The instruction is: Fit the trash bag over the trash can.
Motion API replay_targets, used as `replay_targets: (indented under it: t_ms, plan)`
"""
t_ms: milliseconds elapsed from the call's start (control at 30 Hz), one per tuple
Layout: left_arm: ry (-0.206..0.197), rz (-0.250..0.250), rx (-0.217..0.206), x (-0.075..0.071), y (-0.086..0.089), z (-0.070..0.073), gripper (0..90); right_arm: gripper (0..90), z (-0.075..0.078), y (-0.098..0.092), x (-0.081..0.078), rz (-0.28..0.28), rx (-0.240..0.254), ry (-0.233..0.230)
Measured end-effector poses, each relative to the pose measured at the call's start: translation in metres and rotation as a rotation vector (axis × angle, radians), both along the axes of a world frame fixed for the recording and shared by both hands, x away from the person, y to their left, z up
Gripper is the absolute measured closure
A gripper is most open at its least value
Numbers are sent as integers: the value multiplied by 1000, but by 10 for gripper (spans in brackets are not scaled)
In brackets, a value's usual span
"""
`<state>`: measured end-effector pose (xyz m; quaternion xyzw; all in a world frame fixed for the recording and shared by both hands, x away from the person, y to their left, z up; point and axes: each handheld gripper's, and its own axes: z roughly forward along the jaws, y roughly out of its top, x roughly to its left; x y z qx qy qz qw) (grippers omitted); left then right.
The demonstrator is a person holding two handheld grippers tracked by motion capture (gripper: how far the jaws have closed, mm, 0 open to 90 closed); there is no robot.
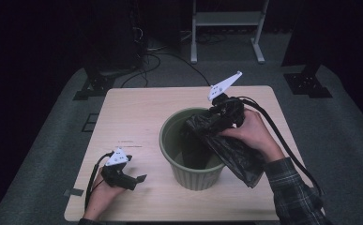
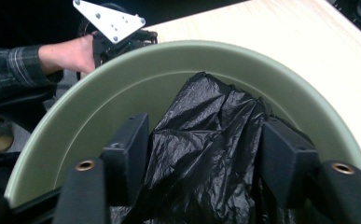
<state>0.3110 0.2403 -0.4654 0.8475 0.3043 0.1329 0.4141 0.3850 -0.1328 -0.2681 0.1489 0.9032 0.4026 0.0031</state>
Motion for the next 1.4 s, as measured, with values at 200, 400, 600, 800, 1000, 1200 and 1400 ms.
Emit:
replay_targets:
  t_ms: [200, 400, 600, 800, 1000, 1200, 1400]
  plan:
    - [-11, -37, -53, -2, 1, 7, 0, 236, -2, -10, -1, -42, -37, -1]
    - [-46, -130, -169, -5, -1, 32, 0, 185, 3, -23, -3, -45, -13, -22]
    - [-83, -217, -236, -5, -6, 70, 13, 183, 5, -24, -2, -43, -4, -28]
    - [-107, -292, -249, -3, -17, 110, 15, 184, 1, -20, -1, -39, -10, -13]
    - [-136, -322, -218, 5, -34, 136, 15, 183, -2, -18, 1, -35, -14, -9]
    - [-170, -363, -219, 22, -63, 159, 35, 458, -5, -14, 3, -5, -8, 11]
    - [-182, -411, -218, 40, -88, 170, 89, 757, -9, -10, 5, 29, 3, 30]
